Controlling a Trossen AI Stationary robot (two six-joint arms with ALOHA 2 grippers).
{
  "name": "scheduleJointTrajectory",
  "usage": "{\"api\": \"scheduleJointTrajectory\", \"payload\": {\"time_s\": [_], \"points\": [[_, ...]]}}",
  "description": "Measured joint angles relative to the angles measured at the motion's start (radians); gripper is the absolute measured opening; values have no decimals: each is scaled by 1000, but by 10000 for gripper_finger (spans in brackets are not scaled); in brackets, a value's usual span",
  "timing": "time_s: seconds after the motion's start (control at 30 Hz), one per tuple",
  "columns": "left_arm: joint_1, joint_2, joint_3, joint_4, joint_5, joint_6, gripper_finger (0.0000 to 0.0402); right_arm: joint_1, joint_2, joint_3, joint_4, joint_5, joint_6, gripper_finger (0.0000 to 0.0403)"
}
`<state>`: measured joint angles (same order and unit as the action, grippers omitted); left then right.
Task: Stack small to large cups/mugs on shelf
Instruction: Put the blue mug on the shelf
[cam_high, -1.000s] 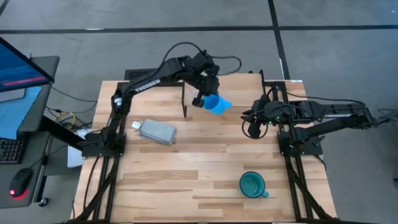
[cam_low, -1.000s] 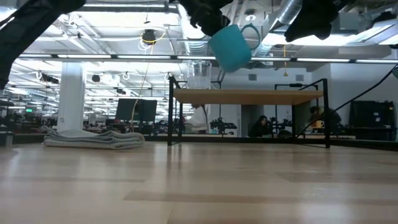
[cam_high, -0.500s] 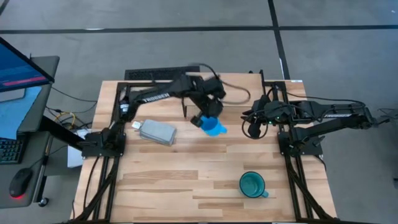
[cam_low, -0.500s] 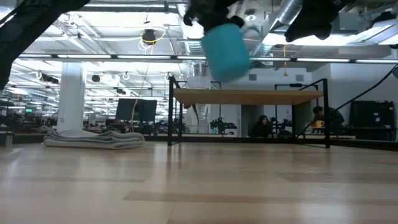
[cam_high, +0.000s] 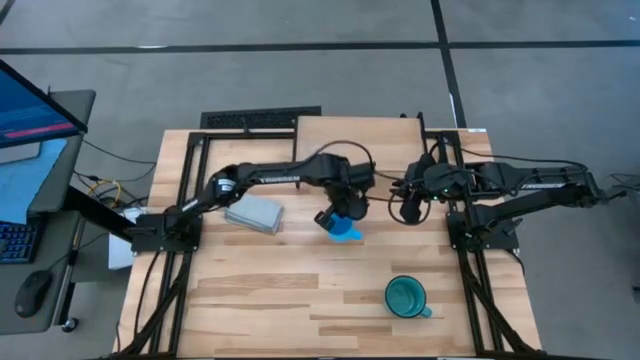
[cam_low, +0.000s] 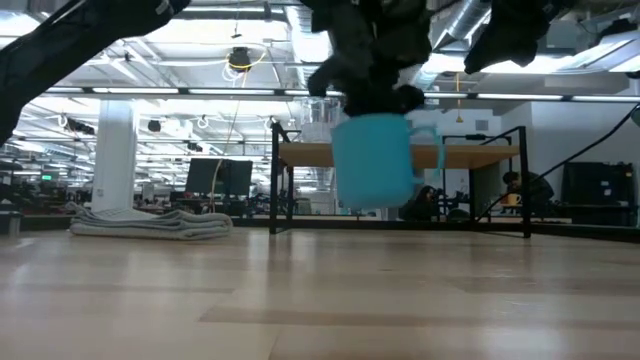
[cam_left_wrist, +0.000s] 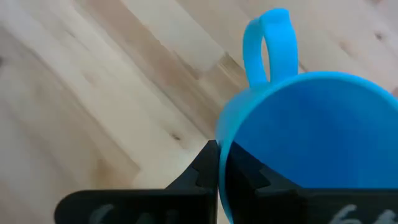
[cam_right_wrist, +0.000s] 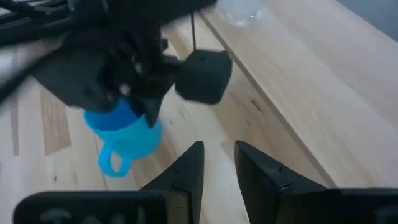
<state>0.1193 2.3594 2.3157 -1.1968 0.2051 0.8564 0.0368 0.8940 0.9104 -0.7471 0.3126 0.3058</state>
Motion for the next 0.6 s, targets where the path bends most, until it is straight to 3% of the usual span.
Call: {"api": "scheduleJointTrajectory", "payload": {"time_s": [0.17, 0.6], "points": [[-27, 31, 0, -7, -31, -5, 0, 0, 1, 0, -29, 0, 0, 113], [-46, 33, -15, 32, 0, -67, 0, 0, 0, 0, -62, 0, 0, 113]]}}
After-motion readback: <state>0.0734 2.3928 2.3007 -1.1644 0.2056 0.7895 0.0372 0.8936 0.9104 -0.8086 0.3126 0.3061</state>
